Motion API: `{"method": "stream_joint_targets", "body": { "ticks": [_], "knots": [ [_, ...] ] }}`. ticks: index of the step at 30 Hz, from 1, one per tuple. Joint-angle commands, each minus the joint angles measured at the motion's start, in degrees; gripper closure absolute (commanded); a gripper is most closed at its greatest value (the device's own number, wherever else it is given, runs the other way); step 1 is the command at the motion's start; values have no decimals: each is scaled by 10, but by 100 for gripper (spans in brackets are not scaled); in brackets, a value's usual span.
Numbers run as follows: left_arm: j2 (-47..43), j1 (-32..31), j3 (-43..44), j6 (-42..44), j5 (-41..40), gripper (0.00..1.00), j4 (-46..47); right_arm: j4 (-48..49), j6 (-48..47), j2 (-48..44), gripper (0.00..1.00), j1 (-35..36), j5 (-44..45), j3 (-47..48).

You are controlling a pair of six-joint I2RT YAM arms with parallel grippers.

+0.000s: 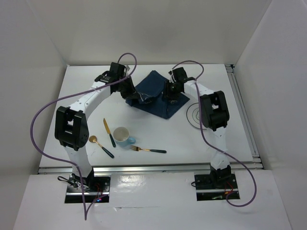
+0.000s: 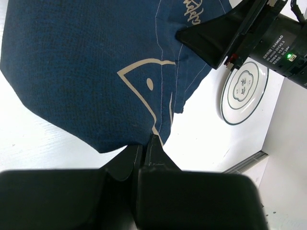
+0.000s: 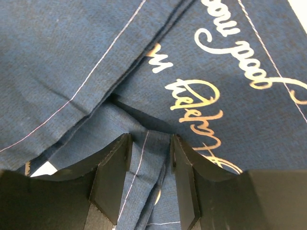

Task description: Set the dinner table for one person

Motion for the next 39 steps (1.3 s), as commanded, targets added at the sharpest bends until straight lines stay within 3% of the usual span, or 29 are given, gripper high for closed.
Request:
{"method": "stream_joint_targets", "body": {
  "ticks": [1,6,9,12,20,24,28,31,32,33,35,36,38,39],
  "knots": [
    [-6,7,24,-9,14,100,5,28,-18,12,52,-2,-25,4],
    [-6,12,24,-9,20,100,5,9,-18,14,47,-2,35,18],
    [-6,12,24,-9,20,100,-1,14,-29,7,17,4,105,11],
    [-6,18,24,-4,20,100,-1,6,-55,7,16,19,164,25],
    [-6,28,30,-4,20,100,-6,21,-117,23,20,47,180,47],
    [-6,28,30,-4,20,100,-6,26,-134,29,21,47,147,51],
    [-6,33,36,-4,20,100,-12,33,-145,35,28,47,83,42],
    [-6,39,36,1,20,100,-12,40,-151,21,39,47,50,29],
    [-6,39,36,1,20,100,-12,46,-151,15,47,47,50,20],
    [-6,39,36,1,20,100,-12,46,-151,7,62,47,50,15],
    [-6,44,36,1,26,100,-12,58,-140,-1,75,41,50,5],
    [-6,44,36,1,26,100,-12,58,-140,-10,86,41,55,-3],
    [-6,44,36,1,26,100,-12,58,-128,-18,100,36,61,-3],
    [-6,44,36,1,26,100,-12,58,-128,-26,100,36,61,-3]
  ]
}}
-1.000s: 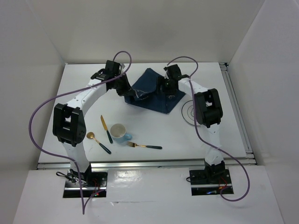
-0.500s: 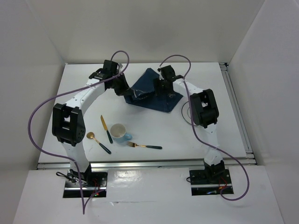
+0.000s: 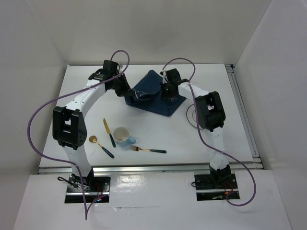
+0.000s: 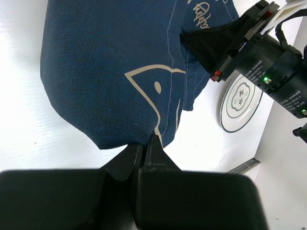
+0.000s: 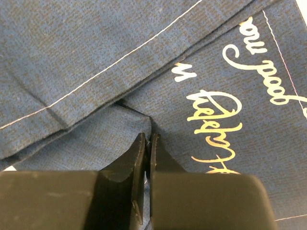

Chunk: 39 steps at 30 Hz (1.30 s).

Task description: Set the dinner table for one person

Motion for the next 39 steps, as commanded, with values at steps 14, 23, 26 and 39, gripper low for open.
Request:
{"method": "stream_joint_targets", "body": {
  "ticks": [14,23,26,39],
  "knots": [
    [-6,141,132,-118,144,100,45,24,75,-233,100,-55,23,53],
    [-180,228,5,-316,256,100,218,56,97,-443,100,-49,53,-13],
    [-251,249,-45,-368,276,100,263,41,104,-500,100,-38,66,-24],
    [-375,266,-114,-452,245,100,219,-45,115,-576,100,28,102,-51]
  ]
}}
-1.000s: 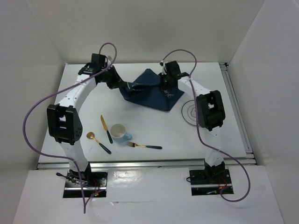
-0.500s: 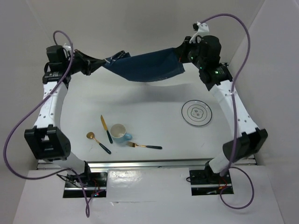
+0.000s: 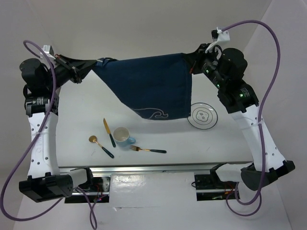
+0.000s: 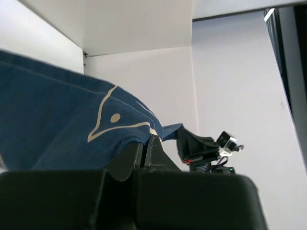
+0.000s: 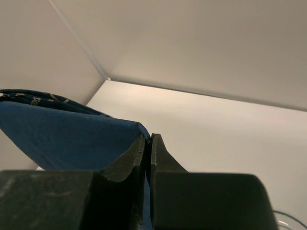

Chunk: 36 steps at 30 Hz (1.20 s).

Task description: Set the dinner table for one person

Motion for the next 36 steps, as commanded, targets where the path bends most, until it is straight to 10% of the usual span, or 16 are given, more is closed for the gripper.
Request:
{"method": "stream_joint_targets", "body": {
  "ticks": [1,18,25,27,28,30,32,36],
  "knots": [
    [21,5,-34,-48,-5,100,22,-25,3,17,100,2,27,-6],
    [358,-6,233,-66,111,100,168,53,-65,344,100,-75,-20,318],
    [296,0,103,-52,111,100,199,86,-58,272,100,-80,-35,171],
    [264,0,1,-37,118,81,206,110,-50,237,100,-80,-35,50],
    [244,0,-33,-22,118,43,196,115,-50,219,100,-80,-47,10],
    [177,0,-129,4,118,8,167,123,-50,173,100,-80,-56,-90],
    [130,5,-172,79,109,0,75,114,-45,147,83,-80,-70,-142],
    [63,40,-192,211,54,0,-85,68,-45,90,11,-80,-94,-247]
  ]
}}
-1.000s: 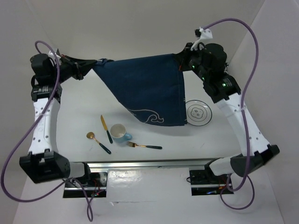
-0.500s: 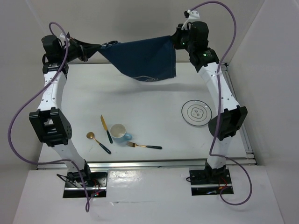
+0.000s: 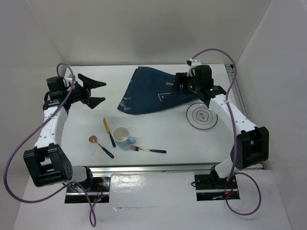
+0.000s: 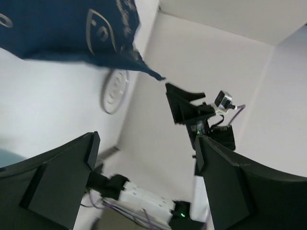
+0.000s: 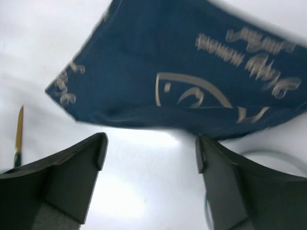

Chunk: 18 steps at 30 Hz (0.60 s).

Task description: Set the dinner table for one person

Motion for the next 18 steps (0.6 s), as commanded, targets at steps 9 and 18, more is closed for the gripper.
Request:
{"method": "stream_joint_targets", "body": {
  "ticks": [9,18],
  "knots": [
    [123,-89,238,369,-257,28,-270,-37,30,-70,30,-3,-5,-67],
    [382,-215,416,449,-382,52,-361,-112,78,83,97,3,6,71]
  ]
}}
